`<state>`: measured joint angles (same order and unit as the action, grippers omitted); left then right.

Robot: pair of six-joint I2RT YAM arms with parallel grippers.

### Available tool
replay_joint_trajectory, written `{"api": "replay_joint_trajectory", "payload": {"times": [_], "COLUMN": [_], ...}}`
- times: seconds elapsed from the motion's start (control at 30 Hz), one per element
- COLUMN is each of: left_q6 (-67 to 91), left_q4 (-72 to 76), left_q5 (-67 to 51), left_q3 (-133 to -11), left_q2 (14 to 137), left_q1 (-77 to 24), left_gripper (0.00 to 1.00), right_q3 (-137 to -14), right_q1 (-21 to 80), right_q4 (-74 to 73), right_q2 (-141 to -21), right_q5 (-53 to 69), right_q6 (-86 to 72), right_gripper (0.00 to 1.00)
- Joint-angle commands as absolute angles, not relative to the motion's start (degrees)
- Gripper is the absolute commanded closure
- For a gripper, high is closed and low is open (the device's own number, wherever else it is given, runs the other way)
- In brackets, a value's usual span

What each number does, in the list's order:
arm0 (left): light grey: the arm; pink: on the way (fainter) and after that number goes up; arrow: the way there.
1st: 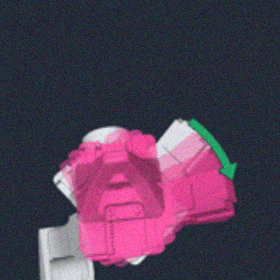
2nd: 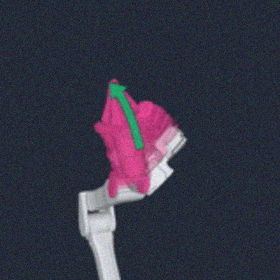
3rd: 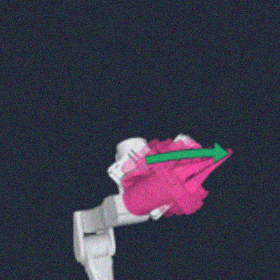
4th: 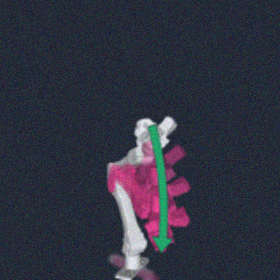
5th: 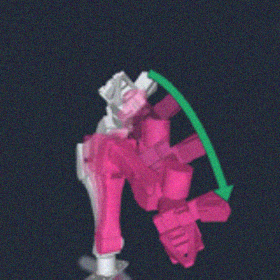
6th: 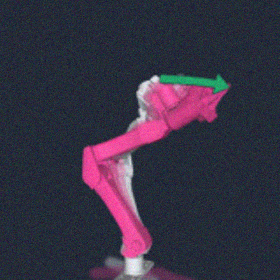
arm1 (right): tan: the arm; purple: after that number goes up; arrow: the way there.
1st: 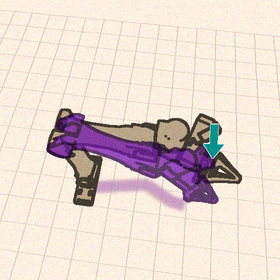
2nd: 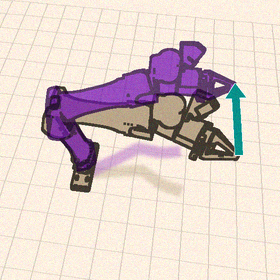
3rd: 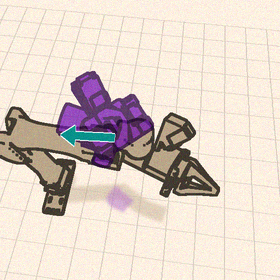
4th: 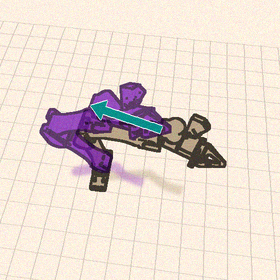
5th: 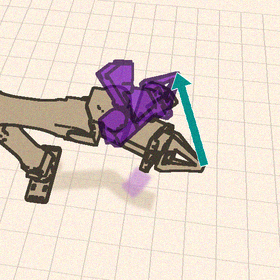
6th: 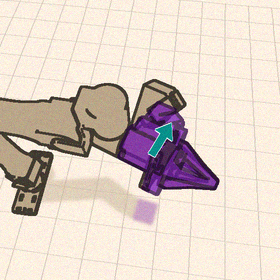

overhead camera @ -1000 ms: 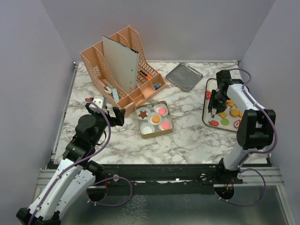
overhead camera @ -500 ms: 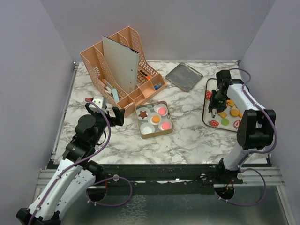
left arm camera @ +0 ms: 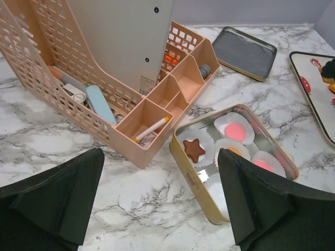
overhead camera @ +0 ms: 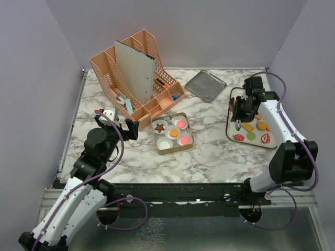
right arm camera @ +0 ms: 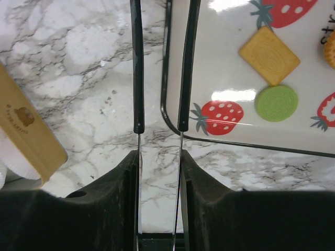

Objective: Pack the cookies

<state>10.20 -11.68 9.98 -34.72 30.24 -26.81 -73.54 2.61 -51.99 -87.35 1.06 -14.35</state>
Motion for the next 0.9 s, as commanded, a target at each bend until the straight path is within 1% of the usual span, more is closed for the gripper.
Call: {"api": "replay_joint_trajectory", "payload": {"times": [0.0, 0.2, 0.47, 0.6, 0.87], "left_q6": [9.84, 9.93, 9.87, 9.84, 9.58], "left_q4": [-10.54, -10.63, -10.72, -10.60, -10.46], "left_q5": [11.51, 11.93, 12.79, 13.42, 14.38], "left_q3": [-34.28, -34.23, -34.26, -34.12, -33.90], "left_q2": [30.26, 30.49, 30.54, 30.61, 31.11], "left_q1": [-26.28, -26.11, -25.58, -25.24, -24.66], "left_gripper": [0.02, 0.02, 0.02, 0.02, 0.02], "right_q3": [-71.96, -71.12, -66.61, -65.43, -62.90], "right_q1": [6.42, 13.90, 24.70, 30.19, 39.43], "right_q4": [-49.39, -47.88, -43.30, -42.35, -41.96], "right_q2": [-83.33, -79.90, -77.56, -77.05, -75.77], "right_q5": [4.19, 6.07, 9.70, 11.59, 13.29], "right_q6": [-12.69, -11.60, -9.73, -9.30, -7.56], "right_gripper": [0.84, 0.86, 0.87, 0.90, 0.90]}}
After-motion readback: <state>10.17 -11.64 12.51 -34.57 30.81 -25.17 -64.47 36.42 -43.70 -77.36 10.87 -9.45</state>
